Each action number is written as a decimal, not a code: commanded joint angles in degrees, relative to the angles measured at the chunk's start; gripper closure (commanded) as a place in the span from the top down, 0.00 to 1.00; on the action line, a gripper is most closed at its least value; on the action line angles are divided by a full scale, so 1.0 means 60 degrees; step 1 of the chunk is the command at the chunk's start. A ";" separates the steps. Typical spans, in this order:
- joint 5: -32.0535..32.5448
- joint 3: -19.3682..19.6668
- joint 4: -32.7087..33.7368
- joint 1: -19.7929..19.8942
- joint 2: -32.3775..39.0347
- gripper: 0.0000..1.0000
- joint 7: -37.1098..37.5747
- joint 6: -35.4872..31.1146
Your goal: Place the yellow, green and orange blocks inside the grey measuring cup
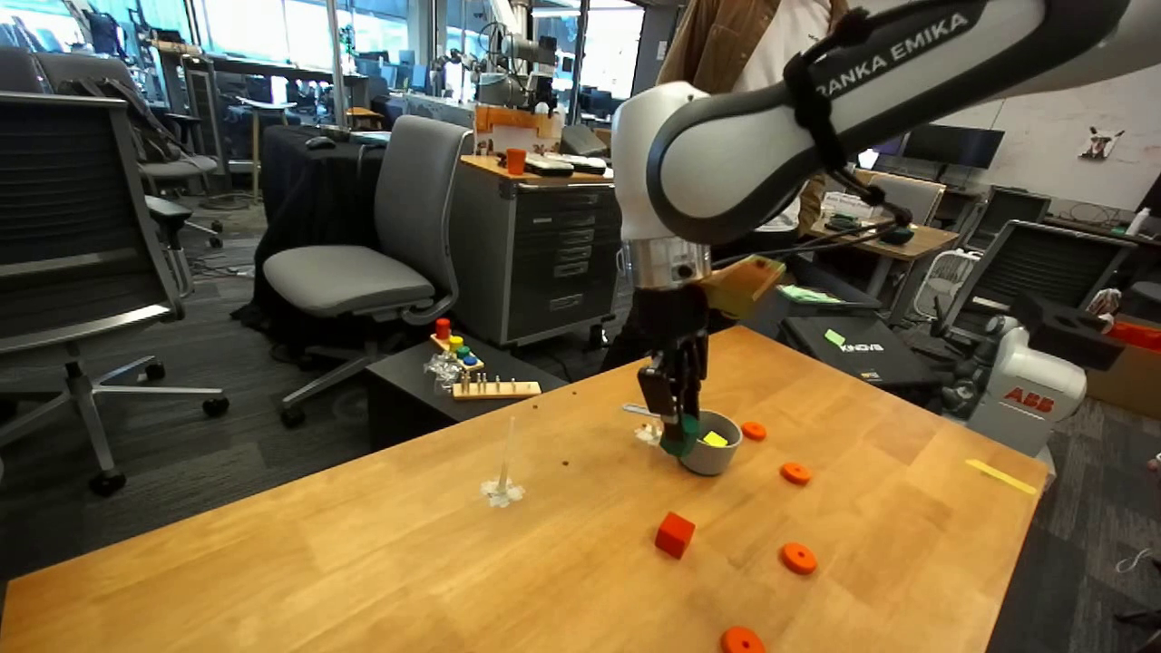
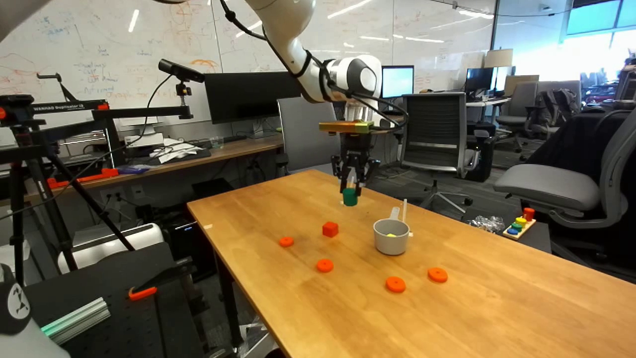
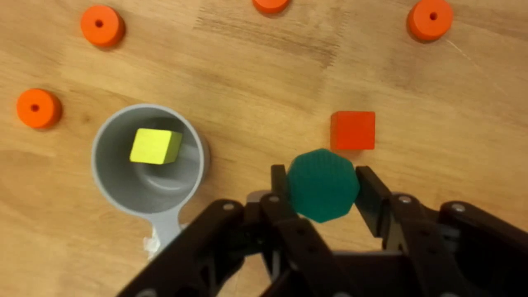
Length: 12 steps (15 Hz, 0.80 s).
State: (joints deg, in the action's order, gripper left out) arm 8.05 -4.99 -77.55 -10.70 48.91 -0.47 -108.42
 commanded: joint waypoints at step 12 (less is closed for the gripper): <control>-0.0090 0.0673 -0.1618 0.0593 -0.1920 0.20 0.0876 -0.1041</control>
State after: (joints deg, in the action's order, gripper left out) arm 8.05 -1.34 -83.90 -7.68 39.82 3.64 -112.87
